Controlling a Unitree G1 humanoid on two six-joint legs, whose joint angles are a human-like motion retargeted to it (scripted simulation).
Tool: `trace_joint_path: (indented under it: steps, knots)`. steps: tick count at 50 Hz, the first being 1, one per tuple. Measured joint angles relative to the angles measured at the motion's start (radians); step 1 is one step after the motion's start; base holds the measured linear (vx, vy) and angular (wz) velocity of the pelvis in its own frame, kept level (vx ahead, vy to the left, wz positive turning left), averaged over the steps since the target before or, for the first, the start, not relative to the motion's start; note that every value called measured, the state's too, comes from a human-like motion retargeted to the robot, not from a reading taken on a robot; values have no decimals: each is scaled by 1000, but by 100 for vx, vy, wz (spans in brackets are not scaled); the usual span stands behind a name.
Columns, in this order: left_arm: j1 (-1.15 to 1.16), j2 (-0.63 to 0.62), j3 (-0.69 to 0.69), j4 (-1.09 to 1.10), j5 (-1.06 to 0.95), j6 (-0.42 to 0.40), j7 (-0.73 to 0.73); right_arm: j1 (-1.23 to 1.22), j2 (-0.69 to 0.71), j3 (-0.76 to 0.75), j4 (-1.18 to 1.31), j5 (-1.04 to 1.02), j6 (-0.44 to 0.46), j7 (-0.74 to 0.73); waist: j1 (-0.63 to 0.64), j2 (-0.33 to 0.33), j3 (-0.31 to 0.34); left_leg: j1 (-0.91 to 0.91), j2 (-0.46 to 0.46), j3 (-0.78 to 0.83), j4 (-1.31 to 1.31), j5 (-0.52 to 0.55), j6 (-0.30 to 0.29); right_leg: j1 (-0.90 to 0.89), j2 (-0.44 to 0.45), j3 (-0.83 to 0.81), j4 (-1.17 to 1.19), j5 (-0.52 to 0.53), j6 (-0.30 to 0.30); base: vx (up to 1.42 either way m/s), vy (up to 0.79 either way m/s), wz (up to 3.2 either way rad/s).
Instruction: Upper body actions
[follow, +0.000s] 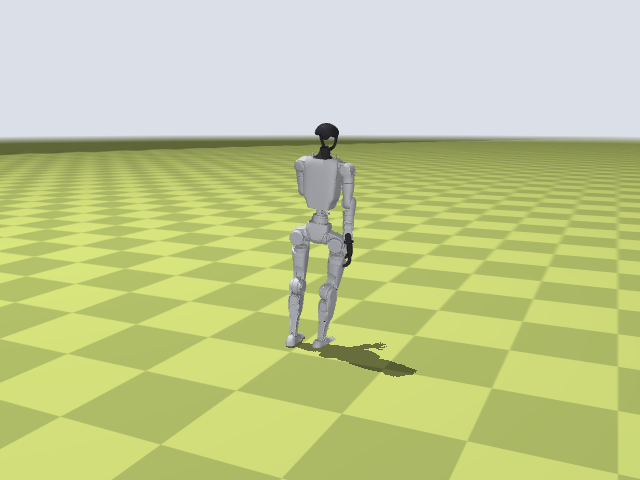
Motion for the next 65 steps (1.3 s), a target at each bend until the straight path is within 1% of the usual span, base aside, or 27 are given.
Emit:
trace_joint_path:
  steps: [6,10,12,13,15,17,18,20,22,23,24,25,27,29,32,34,40,43,45,48,50,52,55,57,60,63,65]
  knots:
    - [-76,15,25,-77,22,20,122,-15,2,6,0,-5,3,5,-14,1,-4,14,0,16,-12,-6,19,-2,-3,12,8,2,14,5,8,-11]
    - [-107,23,47,-40,32,62,184,-35,6,11,0,-3,-4,-2,-11,2,-8,27,-2,27,-24,-12,32,-6,-7,24,16,6,24,3,9,-27]
    - [-113,30,57,47,29,87,152,-44,10,15,-1,-2,-6,-2,-11,2,-9,35,-4,31,-31,-15,38,-7,-9,28,21,7,28,2,9,-20]
    - [-119,31,62,112,30,101,109,-50,13,16,-4,-2,-7,-1,-12,1,-9,38,-6,30,-34,-16,41,-7,-10,29,24,7,31,1,11,-13]
    - [-123,25,69,264,46,150,-33,-55,18,19,-10,-2,-7,1,-15,1,-11,46,-9,30,-41,-18,48,-8,-13,32,30,7,36,-1,14,-8]
    - [-134,4,82,456,96,252,-298,-59,23,21,-15,-3,-9,0,-15,1,-13,53,-13,31,-49,-19,54,-9,-16,37,37,8,41,-3,14,-8]
    - [-140,-13,83,563,127,328,-458,-61,26,21,-16,-4,-12,-1,-14,0,-14,57,-16,29,-53,-20,58,-8,-18,38,39,8,43,-2,8,-8]
    - [-154,-59,106,788,221,487,-837,-64,33,23,-16,-8,-14,-4,-14,-4,-17,64,-22,25,-59,-22,65,-8,-22,38,44,9,49,-4,6,-8]
    - [-163,-58,109,937,242,671,-1221,-76,38,27,-16,-19,-13,-2,-24,-4,-13,68,-25,28,-65,-25,72,-11,-27,39,50,10,54,-8,9,-10]
    - [-156,-68,116,969,239,734,-1371,-82,40,28,-17,-28,-12,2,-28,-5,-10,70,-26,31,-68,-26,76,-14,-29,42,54,11,57,-6,10,-17]
    - [-147,-81,127,988,207,746,-1465,-85,42,30,-22,-35,-11,4,-30,-6,-7,72,-28,34,-70,-27,80,-17,-31,45,59,12,60,-4,11,-24]
    - [-137,-96,142,1001,161,734,-1531,-86,43,33,-27,-42,-11,5,-30,-6,-3,73,-29,37,-72,-28,83,-21,-34,48,63,15,63,-6,15,-30]
    - [-127,-103,149,1016,47,714,-1527,-87,40,43,-36,-42,-15,1,-28,-6,5,72,-33,44,-74,-31,90,-32,-40,55,73,21,71,-9,15,-33]
    - [-121,-99,140,1017,-10,693,-1463,-88,38,50,-37,-38,-18,0,-25,-9,12,68,-38,49,-74,-34,98,-43,-47,58,83,27,78,-10,9,-24]
    - [-117,-88,132,1004,14,660,-1353,-92,38,55,-28,-43,-11,10,-26,-17,17,58,-43,56,-76,-37,111,-66,-55,63,101,37,88,-11,12,-11]
    - [-119,-72,126,987,48,642,-1314,-95,35,63,-25,-50,-6,14,-34,-18,21,49,-47,57,-78,-39,120,-84,-60,69,115,47,96,-14,9,-8]
    - [-123,-34,112,924,62,632,-1279,-90,28,80,-30,-65,-3,8,-51,-21,35,19,-54,68,-82,-36,142,-128,-67,109,142,79,145,-16,10,-12]
    - [-126,-22,111,884,40,635,-1285,-86,26,80,-23,-61,-6,10,-35,-32,41,5,-56,100,-86,-32,152,-129,-66,151,146,27,193,-17,5,-44]
    - [-125,-15,110,854,31,633,-1293,-84,26,80,-12,-49,-7,12,7,-39,40,-1,-50,143,-91,-31,156,-117,-59,183,160,-6,185,-15,1,-104]
    - [-117,-6,101,797,27,621,-1281,-78,26,66,0,-12,-11,21,67,-34,33,-13,-29,193,-91,-29,155,-95,-58,185,227,-33,166,-20,1,-85]
    - [-107,3,91,752,24,592,-1250,-71,25,57,0,15,-11,35,91,-24,25,-24,-12,209,-88,-26,151,-78,-54,186,290,-38,156,-15,-1,-39]
    - [-87,13,83,703,17,521,-1213,-67,25,52,0,27,-9,46,91,-7,16,-36,4,202,-83,-18,148,-56,-43,173,355,-27,151,-14,-2,17]
    - [-43,32,75,622,-9,367,-1164,-68,25,54,0,10,-1,43,37,23,9,-50,14,139,-76,2,146,-16,-4,110,433,8,131,-16,-3,93]
    - [-13,50,70,574,-31,277,-1104,-74,26,62,0,-18,3,29,0,37,6,-58,12,101,-72,15,147,2,21,83,465,36,138,-26,-7,74]
    - [44,91,54,476,-55,139,-886,-90,31,80,-9,-77,4,2,4,36,-10,-83,5,107,-67,32,148,44,54,124,466,131,192,-21,-4,-7]
    - [97,116,56,390,-18,34,-583,-98,41,97,-35,-131,9,-20,-3,21,-18,-112,-17,102,-59,54,152,78,43,137,367,178,177,-33,-10,-1]
    - [126,127,66,343,5,-4,-432,-98,47,108,-57,-147,-7,-30,7,10,-22,-134,-28,110,-54,72,154,100,48,175,283,129,153,-44,-12,-25]
